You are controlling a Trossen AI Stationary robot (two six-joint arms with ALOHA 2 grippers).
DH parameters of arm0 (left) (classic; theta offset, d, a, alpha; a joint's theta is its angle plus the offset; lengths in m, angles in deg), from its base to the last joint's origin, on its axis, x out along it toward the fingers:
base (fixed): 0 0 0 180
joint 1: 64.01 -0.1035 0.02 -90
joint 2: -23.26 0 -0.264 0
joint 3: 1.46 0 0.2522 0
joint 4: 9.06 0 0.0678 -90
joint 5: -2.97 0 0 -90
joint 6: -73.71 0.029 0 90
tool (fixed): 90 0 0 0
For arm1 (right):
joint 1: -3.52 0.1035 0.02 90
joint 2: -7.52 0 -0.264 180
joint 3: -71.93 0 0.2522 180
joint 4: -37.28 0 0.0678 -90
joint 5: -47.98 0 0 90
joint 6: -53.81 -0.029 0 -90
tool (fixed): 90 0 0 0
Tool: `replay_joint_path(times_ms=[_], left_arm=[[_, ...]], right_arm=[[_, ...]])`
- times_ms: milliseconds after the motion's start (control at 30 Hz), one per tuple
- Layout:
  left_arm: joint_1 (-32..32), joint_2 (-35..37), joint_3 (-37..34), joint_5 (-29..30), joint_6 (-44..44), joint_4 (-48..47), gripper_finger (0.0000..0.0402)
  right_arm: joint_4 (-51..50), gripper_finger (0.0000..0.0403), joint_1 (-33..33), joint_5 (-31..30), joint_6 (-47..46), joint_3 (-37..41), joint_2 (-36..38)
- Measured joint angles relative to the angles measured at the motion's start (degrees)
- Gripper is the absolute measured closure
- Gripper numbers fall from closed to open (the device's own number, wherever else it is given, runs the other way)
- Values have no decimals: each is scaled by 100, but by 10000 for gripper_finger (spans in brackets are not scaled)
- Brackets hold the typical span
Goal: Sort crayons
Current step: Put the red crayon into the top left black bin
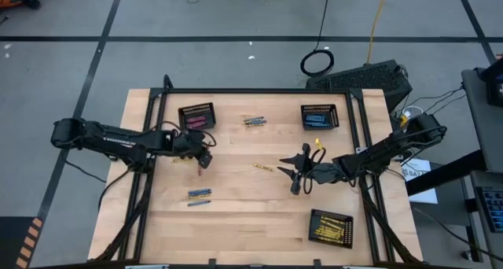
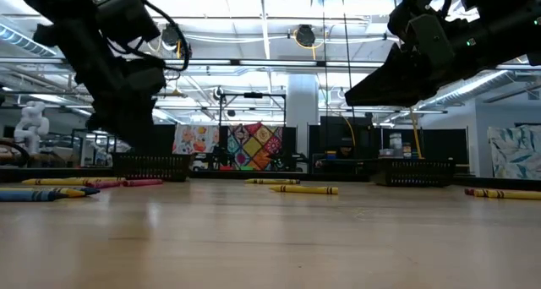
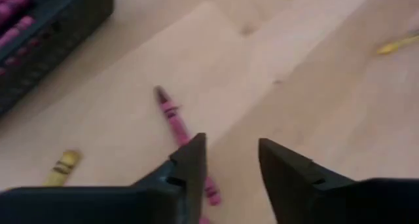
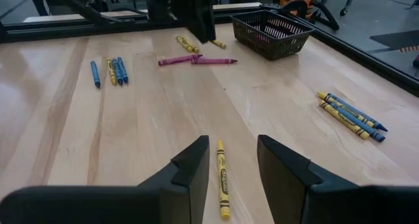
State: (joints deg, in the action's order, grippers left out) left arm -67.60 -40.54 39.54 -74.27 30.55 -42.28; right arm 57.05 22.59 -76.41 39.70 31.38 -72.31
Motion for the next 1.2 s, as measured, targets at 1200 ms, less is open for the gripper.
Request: replay_joint_path(times_ms=[1200], left_arm=[[782,-2223,72,2139,-1654,572,210]], right_arm=[[-54,289,-2,0,-81,0,0]])
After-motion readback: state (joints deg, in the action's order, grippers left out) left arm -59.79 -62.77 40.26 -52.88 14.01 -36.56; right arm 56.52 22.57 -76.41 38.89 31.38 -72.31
